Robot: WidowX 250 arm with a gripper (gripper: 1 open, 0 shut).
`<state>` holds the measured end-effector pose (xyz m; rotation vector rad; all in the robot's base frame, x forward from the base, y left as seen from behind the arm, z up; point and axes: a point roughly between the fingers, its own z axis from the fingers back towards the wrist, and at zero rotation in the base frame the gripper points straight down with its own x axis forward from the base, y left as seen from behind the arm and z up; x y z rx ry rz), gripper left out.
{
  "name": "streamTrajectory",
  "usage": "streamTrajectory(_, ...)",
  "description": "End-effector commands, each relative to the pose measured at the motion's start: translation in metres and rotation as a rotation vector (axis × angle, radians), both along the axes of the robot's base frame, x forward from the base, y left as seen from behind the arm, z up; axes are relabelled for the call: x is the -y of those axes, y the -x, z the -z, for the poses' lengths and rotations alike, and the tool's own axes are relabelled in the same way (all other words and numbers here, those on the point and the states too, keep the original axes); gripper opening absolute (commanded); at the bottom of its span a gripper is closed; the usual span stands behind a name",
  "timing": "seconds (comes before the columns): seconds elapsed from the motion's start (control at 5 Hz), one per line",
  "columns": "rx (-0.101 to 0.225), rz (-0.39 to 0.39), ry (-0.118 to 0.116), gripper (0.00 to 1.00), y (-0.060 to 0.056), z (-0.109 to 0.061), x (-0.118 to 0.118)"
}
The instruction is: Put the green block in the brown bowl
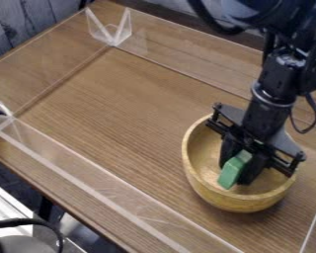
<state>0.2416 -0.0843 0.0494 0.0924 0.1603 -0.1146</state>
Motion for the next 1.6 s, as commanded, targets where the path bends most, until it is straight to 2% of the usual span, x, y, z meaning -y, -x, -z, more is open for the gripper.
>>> streamTrajectory(0.0, 0.059, 0.001, 0.007, 0.0, -0.009, -0.005, 0.0)
streamTrajectory(0.6, 0.088, 0.026, 0.037, 0.0, -0.016, -0.016, -0.001)
streamTrajectory(1.0, 0.124, 0.029, 0.067, 0.0, -0.026, -0.037, -0.002)
streamTrajectory(1.4, 0.136, -0.001, 0.088, 0.0, -0.029, -0.021, -0.008)
